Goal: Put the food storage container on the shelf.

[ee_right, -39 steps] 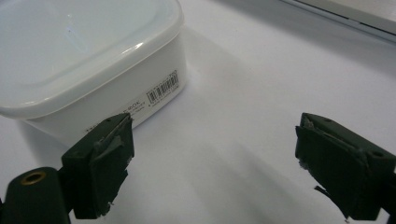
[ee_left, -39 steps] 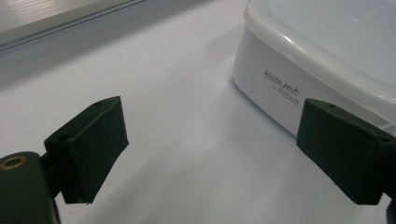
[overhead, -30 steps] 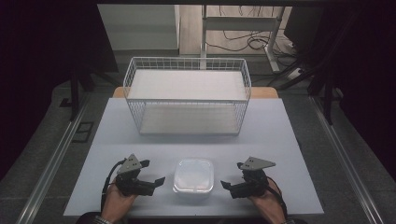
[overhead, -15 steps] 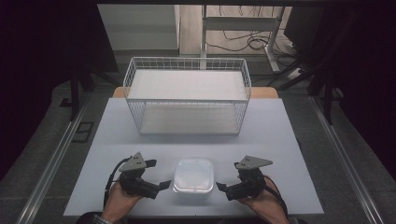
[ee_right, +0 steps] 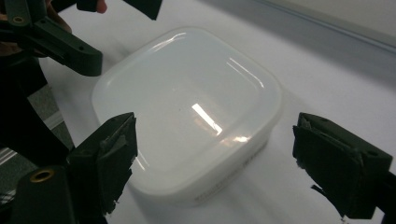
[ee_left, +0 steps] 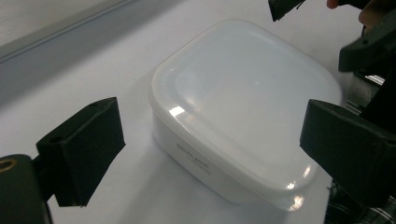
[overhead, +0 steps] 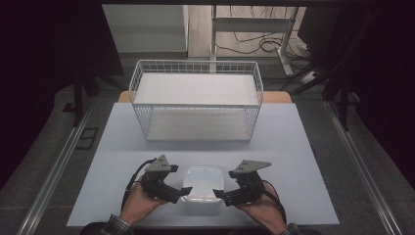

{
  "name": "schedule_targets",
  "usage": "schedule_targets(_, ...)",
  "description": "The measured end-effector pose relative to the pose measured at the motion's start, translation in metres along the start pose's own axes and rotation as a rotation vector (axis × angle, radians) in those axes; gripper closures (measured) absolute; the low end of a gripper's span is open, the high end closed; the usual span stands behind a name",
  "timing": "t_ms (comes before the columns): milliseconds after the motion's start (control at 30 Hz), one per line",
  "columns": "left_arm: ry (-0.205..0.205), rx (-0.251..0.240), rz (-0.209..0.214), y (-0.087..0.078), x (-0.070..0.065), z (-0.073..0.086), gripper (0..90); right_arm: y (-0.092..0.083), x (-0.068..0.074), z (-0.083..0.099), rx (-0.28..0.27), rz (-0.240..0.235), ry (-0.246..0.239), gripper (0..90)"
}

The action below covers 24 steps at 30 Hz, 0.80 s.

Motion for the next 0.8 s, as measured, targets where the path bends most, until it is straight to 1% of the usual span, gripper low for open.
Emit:
schedule_targets(67,-0.006,0.016,0.013,0.006,0.001,0.001,5.9,0.009,-0.001,0.000,0.024,0.000,0.003,12.6)
schedule_targets(100,-0.005,0.028,0.020,0.009,0.001,0.003,6.3,0.013,-0.002,0.001,0.038,-0.003,0.015,12.4)
schedule_targets(133,0.001,0.050,0.027,0.011,0.000,0.007,6.6,0.016,-0.004,0.003,0.053,-0.005,0.025,11.6)
schedule_targets(167,-0.027,0.045,0.066,0.012,0.000,0.010,8.5,0.019,-0.005,0.006,0.074,-0.028,0.054,10.8)
schedule_targets(200,-0.027,0.045,0.066,0.012,0.000,0.010,9.9,0.019,-0.005,0.006,0.074,-0.028,0.054,10.8)
schedule_targets(233,-0.040,0.044,0.086,0.011,-0.001,0.011,9.9,0.019,-0.005,0.007,0.075,-0.036,0.067,11.3)
schedule_targets(267,-0.042,0.047,0.106,0.010,-0.002,0.012,14.7,0.019,-0.004,0.008,0.076,-0.047,0.079,13.9)
schedule_targets(300,-0.049,0.048,0.106,0.010,-0.004,0.013,17.5,0.018,-0.004,0.008,0.078,-0.058,0.085,17.4)
schedule_targets(333,-0.059,0.055,0.106,0.008,-0.005,0.014,18.0,0.018,-0.002,0.008,0.075,-0.081,0.095,19.5)
schedule_targets(367,-0.066,0.056,0.108,0.007,-0.006,0.015,21.3,0.016,0.000,0.009,0.078,-0.080,0.099,21.8)
schedule_targets(400,-0.078,0.057,0.110,0.006,-0.007,0.017,21.3,0.016,0.000,0.009,0.078,-0.080,0.099,21.8)
schedule_targets(433,-0.096,0.057,0.116,0.004,-0.007,0.019,23.5,0.014,0.002,0.010,0.080,-0.076,0.105,24.7)
schedule_targets(533,-0.130,0.056,0.131,-0.001,-0.007,0.022,32.1,0.007,0.003,0.012,0.074,-0.071,0.153,39.1)
schedule_targets(567,-0.133,0.051,0.126,-0.004,-0.007,0.022,36.0,0.004,0.003,0.012,0.067,-0.067,0.166,44.3)
schedule_targets(600,-0.136,0.044,0.119,-0.006,-0.008,0.022,46.5,-0.001,0.003,0.013,0.057,-0.054,0.183,50.2)
schedule_targets(633,-0.133,0.047,0.111,-0.009,-0.008,0.022,46.5,-0.001,0.003,0.013,0.057,-0.054,0.183,50.2)
schedule_targets(667,-0.138,0.044,0.106,-0.011,-0.010,0.022,52.2,-0.003,0.002,0.014,0.041,-0.061,0.208,56.2)
schedule_targets(700,-0.148,0.036,0.105,-0.012,-0.010,0.023,52.2,-0.003,0.002,0.014,0.041,-0.061,0.208,56.2)
schedule_targets(733,-0.158,0.023,0.106,-0.013,-0.010,0.024,55.1,-0.005,0.002,0.014,0.028,-0.064,0.219,58.6)
schedule_targets(767,-0.169,0.009,0.108,-0.014,-0.009,0.024,60.7,-0.006,0.001,0.015,-0.002,-0.057,0.236,62.9)
schedule_targets(800,-0.177,-0.001,0.109,-0.015,-0.008,0.024,60.7,-0.006,0.001,0.015,-0.002,-0.057,0.236,62.9)
Point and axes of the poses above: each handheld gripper's, and its own axes: y roughly forward along the jaws, z roughly out of its underside, x roughly to its left, the point moved 4 cm from there along y, roughly forward along the jaws, and after that the axes turned 7 degrees about -y, right-handed, at the moved point
